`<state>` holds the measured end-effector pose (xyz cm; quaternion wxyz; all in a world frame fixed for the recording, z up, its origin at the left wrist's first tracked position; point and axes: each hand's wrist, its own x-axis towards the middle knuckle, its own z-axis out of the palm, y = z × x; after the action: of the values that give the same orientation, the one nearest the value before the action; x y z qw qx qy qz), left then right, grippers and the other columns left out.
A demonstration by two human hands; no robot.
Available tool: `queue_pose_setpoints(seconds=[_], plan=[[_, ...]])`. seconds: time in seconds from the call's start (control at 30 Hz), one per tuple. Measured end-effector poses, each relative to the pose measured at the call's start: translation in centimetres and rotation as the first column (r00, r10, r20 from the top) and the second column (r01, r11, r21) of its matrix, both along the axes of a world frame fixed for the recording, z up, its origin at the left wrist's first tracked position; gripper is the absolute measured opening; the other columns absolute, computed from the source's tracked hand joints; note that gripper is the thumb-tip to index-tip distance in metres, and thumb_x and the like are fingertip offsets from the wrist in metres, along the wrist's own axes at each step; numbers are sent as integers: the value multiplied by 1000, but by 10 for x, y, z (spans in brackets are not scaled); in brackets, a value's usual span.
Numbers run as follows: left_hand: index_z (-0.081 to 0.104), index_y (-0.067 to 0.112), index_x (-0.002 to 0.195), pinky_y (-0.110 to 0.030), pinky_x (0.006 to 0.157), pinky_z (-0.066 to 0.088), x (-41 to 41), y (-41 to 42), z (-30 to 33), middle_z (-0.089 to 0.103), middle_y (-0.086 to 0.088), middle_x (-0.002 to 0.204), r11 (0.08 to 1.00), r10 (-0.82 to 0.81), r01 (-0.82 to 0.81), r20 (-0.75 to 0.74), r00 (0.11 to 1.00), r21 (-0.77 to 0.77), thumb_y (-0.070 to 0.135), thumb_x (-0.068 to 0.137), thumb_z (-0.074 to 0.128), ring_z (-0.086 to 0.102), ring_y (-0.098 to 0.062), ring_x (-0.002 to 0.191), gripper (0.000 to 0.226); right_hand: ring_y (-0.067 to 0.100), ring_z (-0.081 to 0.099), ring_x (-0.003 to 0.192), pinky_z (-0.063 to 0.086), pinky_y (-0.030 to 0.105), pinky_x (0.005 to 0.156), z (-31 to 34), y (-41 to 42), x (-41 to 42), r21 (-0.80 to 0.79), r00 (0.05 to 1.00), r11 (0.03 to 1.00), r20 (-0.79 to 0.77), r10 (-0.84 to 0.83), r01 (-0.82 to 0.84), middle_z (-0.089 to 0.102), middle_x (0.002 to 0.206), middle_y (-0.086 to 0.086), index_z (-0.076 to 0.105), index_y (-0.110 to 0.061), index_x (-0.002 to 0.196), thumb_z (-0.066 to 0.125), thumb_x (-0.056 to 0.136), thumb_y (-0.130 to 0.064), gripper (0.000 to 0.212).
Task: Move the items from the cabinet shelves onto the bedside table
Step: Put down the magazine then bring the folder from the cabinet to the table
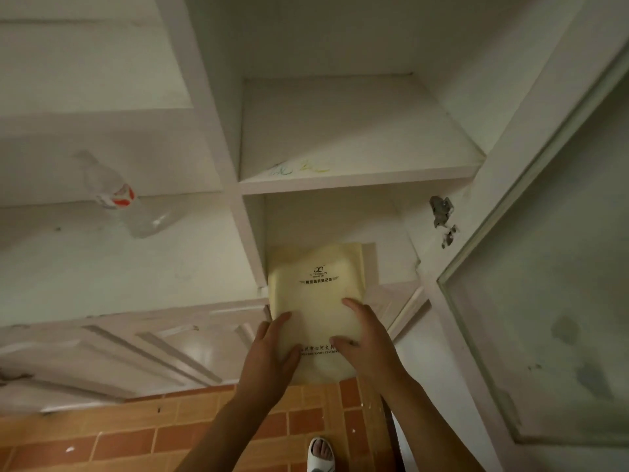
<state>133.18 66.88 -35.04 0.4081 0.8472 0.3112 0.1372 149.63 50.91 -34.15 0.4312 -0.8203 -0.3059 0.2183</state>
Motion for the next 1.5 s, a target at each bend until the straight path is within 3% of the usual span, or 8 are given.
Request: queue_pose_setpoints(seconds=[0.13, 0.3, 0.6, 0.67, 0.83, 1.0, 1.2, 1.5], plan=[[38, 36, 150, -17, 76, 51, -51, -6, 11, 45, 14, 125, 1000, 30, -30, 34, 999, 2, 34, 96, 65, 56, 0, 95, 61, -7, 51, 115, 48, 7, 75, 5, 6, -44, -25, 998, 999, 31, 49, -48, 44, 133, -24, 36, -44, 148, 79, 89, -35, 73], [38, 32, 150, -4, 73, 43, -117, -19, 24, 43, 13, 126, 996, 69, -71, 47, 996, 46, 34, 96, 64, 55, -3, 94, 60, 2, 49, 116, 46, 8, 73, 17, 10, -105, -21, 995, 997, 67, 77, -76, 44, 131, -21, 38, -45, 146, 81, 87, -30, 74], [43, 35, 145, -9, 79, 49, -257, -21, 53, 47, 19, 126, 965, 246, -260, 237, 940, 26, 33, 91, 71, 52, 5, 112, 61, 4, 49, 123, 49, 25, 98, 64, 29, -221, 84, 975, 976, 120, 188, -199, 49, 134, -21, 50, -41, 141, 85, 80, -18, 74], [45, 33, 146, -12, 81, 52, -293, -17, 62, 50, 17, 128, 946, 308, -324, 284, 908, 8, 30, 91, 73, 54, 3, 113, 62, -1, 50, 122, 50, 26, 101, 72, 37, -252, 110, 966, 963, 114, 232, -245, 50, 133, -26, 53, -42, 137, 86, 78, -15, 73], [52, 28, 142, -30, 85, 54, -400, -7, 84, 53, 10, 126, 863, 460, -503, 340, 820, 44, 19, 89, 76, 57, -5, 110, 59, -20, 43, 120, 47, 8, 84, 87, 69, -344, 145, 890, 880, 150, 431, -452, 44, 129, -45, 51, -53, 133, 86, 76, -18, 77], [55, 25, 139, -33, 81, 54, -516, -12, 111, 56, 5, 124, 739, 585, -668, 412, 699, 85, 10, 88, 76, 58, -10, 105, 57, -13, 47, 120, 57, 19, 89, 108, 109, -444, 171, 751, 732, 193, 632, -659, 42, 130, -40, 45, -56, 137, 84, 74, -22, 82], [54, 25, 139, -19, 80, 49, -638, -34, 133, 54, 14, 122, 522, 719, -842, 459, 522, 138, 20, 86, 70, 58, -9, 106, 56, -6, 52, 118, 56, 24, 89, 131, 160, -564, 193, 568, 536, 201, 798, -822, 43, 133, -25, 42, -52, 143, 83, 71, -28, 86], [51, 33, 139, -21, 77, 54, -803, -95, 117, 54, 17, 122, 96, 916, -987, 377, 139, 129, 16, 88, 74, 58, -6, 107, 58, 9, 52, 117, 49, 31, 99, 114, 211, -773, 100, 133, 109, 268, 954, -989, 49, 130, -11, 51, -34, 143, 82, 80, -26, 70]])
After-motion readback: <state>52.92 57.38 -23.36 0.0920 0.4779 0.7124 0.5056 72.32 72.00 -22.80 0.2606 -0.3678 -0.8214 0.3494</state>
